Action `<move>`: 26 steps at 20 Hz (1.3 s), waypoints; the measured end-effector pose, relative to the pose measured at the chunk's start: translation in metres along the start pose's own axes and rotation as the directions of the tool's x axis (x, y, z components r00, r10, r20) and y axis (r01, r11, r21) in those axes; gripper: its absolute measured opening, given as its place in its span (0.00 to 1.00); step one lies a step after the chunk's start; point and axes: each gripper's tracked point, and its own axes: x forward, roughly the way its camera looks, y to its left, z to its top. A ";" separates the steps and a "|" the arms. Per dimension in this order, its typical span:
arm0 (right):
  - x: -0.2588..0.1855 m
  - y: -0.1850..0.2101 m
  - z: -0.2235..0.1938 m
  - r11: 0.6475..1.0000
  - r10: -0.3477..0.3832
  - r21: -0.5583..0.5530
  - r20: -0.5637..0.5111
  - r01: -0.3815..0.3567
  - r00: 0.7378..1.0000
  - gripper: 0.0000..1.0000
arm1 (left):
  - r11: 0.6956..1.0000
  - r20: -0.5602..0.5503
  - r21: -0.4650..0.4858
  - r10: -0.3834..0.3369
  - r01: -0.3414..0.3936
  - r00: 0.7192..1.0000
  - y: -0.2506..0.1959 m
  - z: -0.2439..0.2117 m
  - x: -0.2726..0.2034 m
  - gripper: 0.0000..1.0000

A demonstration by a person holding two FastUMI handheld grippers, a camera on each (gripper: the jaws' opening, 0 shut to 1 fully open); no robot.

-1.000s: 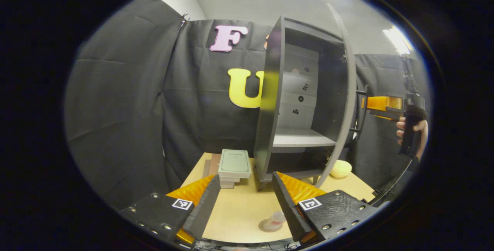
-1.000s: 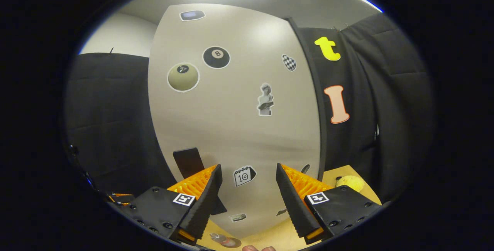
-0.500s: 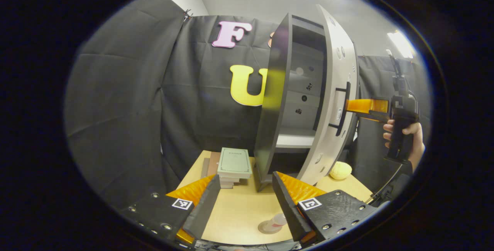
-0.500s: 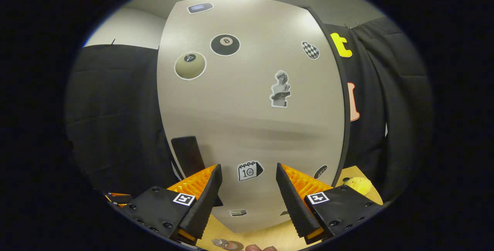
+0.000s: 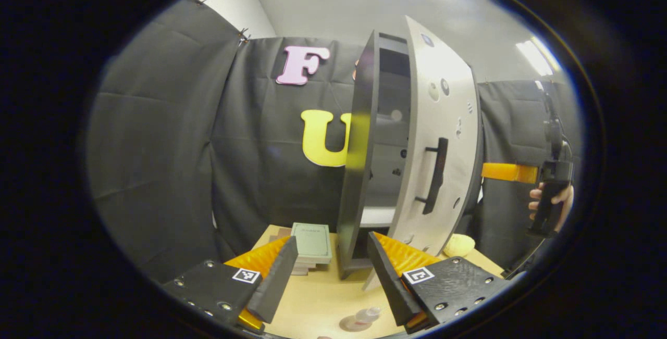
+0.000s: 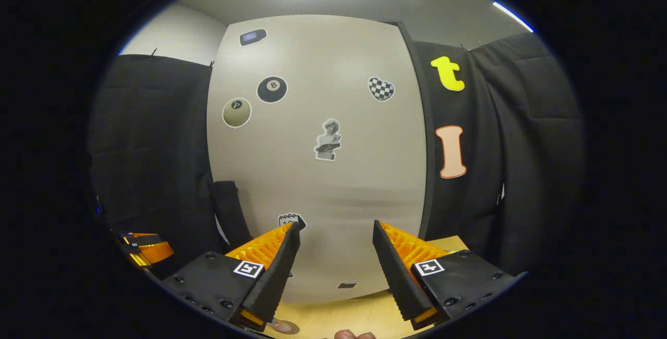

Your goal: Open the cabinet door with the right hand, grasp the bottle in the cabinet with the left hand and place it on the coaster, then close the cabinet door with the right hand.

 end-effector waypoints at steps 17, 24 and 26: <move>-0.064 -0.183 0.009 0.976 -0.202 0.103 0.089 0.193 0.975 0.89 | 0.993 0.092 -0.057 0.112 -0.107 0.990 -0.063 0.025 -0.011 0.82; -0.057 -0.188 0.009 0.981 -0.179 0.090 0.099 0.171 0.979 0.89 | 0.994 0.120 -0.043 0.102 -0.098 0.988 -0.065 0.031 -0.014 0.82; -0.054 -0.188 0.009 0.983 -0.170 0.088 0.096 0.162 0.981 0.89 | 0.995 0.136 -0.033 0.094 -0.090 0.986 -0.068 0.035 -0.016 0.84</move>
